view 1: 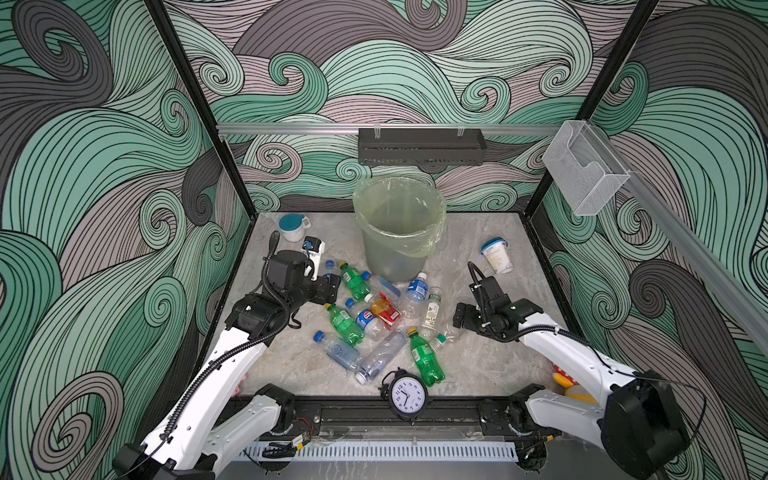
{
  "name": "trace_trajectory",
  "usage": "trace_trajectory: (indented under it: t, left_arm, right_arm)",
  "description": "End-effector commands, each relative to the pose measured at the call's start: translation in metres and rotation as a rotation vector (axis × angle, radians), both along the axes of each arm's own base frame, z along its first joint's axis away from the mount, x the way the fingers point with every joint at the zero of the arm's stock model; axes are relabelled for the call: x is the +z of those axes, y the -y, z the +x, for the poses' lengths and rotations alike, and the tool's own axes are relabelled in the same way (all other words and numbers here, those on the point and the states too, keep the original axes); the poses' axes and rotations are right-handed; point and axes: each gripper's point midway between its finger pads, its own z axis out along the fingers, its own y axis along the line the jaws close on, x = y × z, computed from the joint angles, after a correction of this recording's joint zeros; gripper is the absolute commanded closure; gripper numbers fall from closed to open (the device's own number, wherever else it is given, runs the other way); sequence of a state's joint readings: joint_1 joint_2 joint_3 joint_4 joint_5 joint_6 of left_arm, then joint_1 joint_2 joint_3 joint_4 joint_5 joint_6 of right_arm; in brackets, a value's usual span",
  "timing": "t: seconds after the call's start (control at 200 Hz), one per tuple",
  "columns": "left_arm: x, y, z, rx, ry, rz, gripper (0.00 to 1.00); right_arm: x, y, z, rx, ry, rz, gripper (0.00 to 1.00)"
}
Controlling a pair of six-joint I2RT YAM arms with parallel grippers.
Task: Throw the plastic bottles in the bin
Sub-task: 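Withdraw the left gripper while the right gripper grasps the clear square bottle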
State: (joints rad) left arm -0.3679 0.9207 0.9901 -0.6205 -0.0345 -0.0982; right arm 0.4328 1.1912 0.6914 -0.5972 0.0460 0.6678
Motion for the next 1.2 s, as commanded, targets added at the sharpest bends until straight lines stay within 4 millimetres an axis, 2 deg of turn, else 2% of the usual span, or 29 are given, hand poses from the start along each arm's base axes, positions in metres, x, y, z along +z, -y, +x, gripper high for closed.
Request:
trace_trajectory:
  t: [0.0,0.18,0.335,0.505,0.656,0.716,0.836,0.976,1.051,1.191]
  left_arm:
    - [-0.003,-0.007,0.001,0.036,-0.004,0.006,0.12]
    - [-0.008,-0.007,0.002,0.039,-0.019,0.010,0.12]
    - [-0.009,-0.007,0.001,0.037,-0.018,0.009,0.13]
    - [-0.005,-0.007,0.002,0.038,-0.010,0.004,0.13]
    - [-0.003,-0.007,0.001,0.043,-0.009,0.000,0.13]
    - [-0.003,-0.007,0.001,0.041,-0.008,-0.003,0.13]
    - [-0.003,-0.006,0.001,0.041,-0.009,-0.008,0.13]
    - [-0.004,-0.006,0.001,0.045,-0.015,-0.009,0.13]
    - [-0.005,-0.007,0.001,0.046,-0.017,-0.008,0.13]
    - [-0.003,-0.007,0.002,0.049,-0.010,-0.010,0.13]
  right_arm:
    - [-0.005,-0.009,0.005,-0.017,0.001,0.035,0.06]
    - [-0.017,-0.018,0.011,-0.011,-0.013,0.050,0.07]
    - [-0.027,-0.008,0.019,0.008,-0.026,-0.042,0.10]
    - [-0.034,-0.010,0.027,0.038,-0.056,-0.054,0.14]
    - [-0.030,-0.011,0.036,0.058,-0.039,-0.066,0.23]
    - [-0.029,-0.008,0.037,0.069,-0.043,-0.094,0.31]
    - [-0.030,-0.002,0.038,0.093,-0.063,-0.150,0.34]
    - [-0.027,-0.004,0.039,0.128,-0.067,-0.159,0.36]
    - [-0.021,-0.006,0.042,0.154,-0.048,-0.156,0.41]
    - [-0.005,-0.004,0.045,0.184,-0.001,-0.173,0.43]
